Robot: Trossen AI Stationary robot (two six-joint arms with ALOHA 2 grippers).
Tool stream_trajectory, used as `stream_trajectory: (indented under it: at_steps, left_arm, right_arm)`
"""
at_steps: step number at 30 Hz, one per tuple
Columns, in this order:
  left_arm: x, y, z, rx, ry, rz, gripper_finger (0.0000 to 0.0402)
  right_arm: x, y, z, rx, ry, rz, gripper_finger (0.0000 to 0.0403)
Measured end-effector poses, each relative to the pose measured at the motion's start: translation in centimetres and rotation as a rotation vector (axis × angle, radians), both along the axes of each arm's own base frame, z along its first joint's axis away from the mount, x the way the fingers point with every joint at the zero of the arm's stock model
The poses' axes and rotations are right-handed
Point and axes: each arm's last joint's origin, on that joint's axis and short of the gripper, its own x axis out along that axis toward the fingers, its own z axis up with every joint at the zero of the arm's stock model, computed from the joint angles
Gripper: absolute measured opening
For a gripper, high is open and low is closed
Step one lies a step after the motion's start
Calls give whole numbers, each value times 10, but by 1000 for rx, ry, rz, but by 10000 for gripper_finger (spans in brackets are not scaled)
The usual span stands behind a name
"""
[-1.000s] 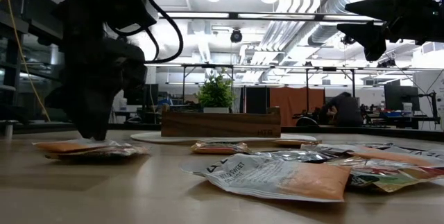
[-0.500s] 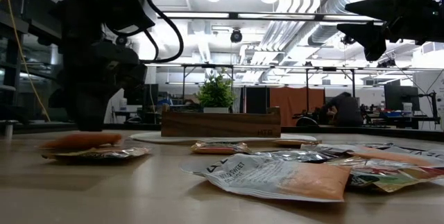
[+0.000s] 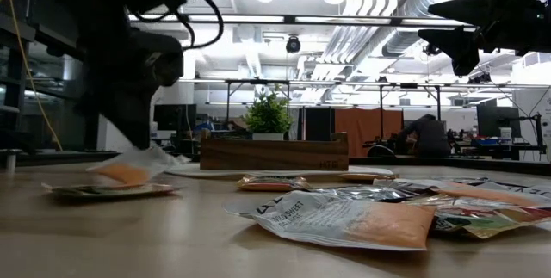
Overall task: Pick & Place Tea
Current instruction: Put the white orange tea bag into the middle section of the wooden organizer
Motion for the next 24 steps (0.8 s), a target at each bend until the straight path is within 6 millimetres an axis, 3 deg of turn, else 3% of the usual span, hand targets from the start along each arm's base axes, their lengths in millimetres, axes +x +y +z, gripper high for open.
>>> stream_trajectory:
  at_steps: [16,24]
  left_arm:
    - [-14,10,39,220,-211,119,0]
    - [-4,12,63,409,-312,38,0]
  right_arm:
    - [0,0,0,0,0,0,250]
    - [0,0,0,0,0,0,250]
